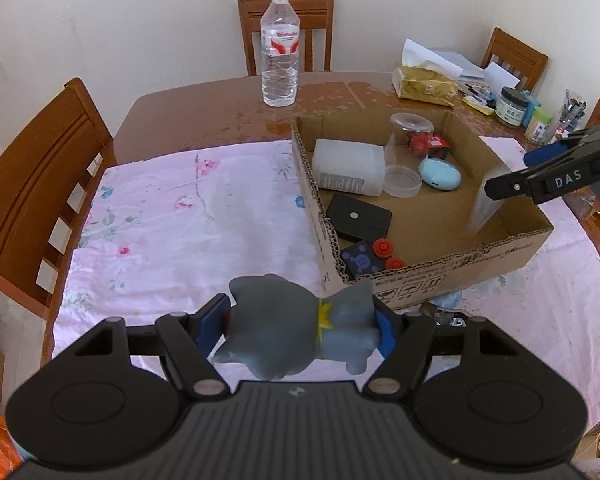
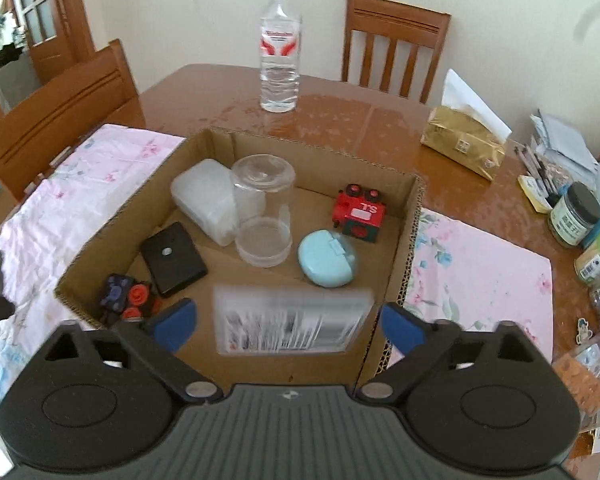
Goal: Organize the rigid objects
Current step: 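Carry the elephant and card pack into the box and open both tools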
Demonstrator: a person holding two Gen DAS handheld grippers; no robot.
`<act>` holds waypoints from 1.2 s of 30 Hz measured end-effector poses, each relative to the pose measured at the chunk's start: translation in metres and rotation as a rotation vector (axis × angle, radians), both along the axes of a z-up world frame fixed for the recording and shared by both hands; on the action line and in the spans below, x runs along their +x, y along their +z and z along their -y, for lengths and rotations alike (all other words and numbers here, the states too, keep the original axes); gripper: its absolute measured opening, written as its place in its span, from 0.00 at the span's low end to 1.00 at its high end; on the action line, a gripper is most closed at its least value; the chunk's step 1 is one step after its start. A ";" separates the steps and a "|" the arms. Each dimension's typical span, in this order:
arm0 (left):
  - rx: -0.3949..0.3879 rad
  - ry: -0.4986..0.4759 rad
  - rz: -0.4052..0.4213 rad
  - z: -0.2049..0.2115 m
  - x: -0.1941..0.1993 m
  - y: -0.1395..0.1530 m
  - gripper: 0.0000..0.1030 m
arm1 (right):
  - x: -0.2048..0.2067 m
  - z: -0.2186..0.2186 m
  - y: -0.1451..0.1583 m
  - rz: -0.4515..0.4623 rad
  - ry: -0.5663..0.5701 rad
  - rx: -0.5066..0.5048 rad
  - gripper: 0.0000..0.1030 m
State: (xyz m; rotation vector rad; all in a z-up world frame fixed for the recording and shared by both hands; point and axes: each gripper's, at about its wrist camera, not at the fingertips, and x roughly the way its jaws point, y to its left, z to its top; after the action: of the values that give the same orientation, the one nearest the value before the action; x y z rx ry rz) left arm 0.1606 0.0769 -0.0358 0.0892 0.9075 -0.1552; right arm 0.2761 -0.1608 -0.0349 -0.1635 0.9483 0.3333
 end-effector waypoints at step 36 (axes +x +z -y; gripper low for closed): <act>0.010 -0.191 0.147 0.109 0.080 0.003 0.99 | -0.091 0.050 0.001 0.058 -0.331 -0.002 1.00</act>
State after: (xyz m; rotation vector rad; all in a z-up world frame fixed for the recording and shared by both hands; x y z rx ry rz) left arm 0.2403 -0.0325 -0.0327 0.1949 0.7526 -0.3178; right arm 0.1848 -0.2112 -0.0337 -0.0157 0.9011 0.0222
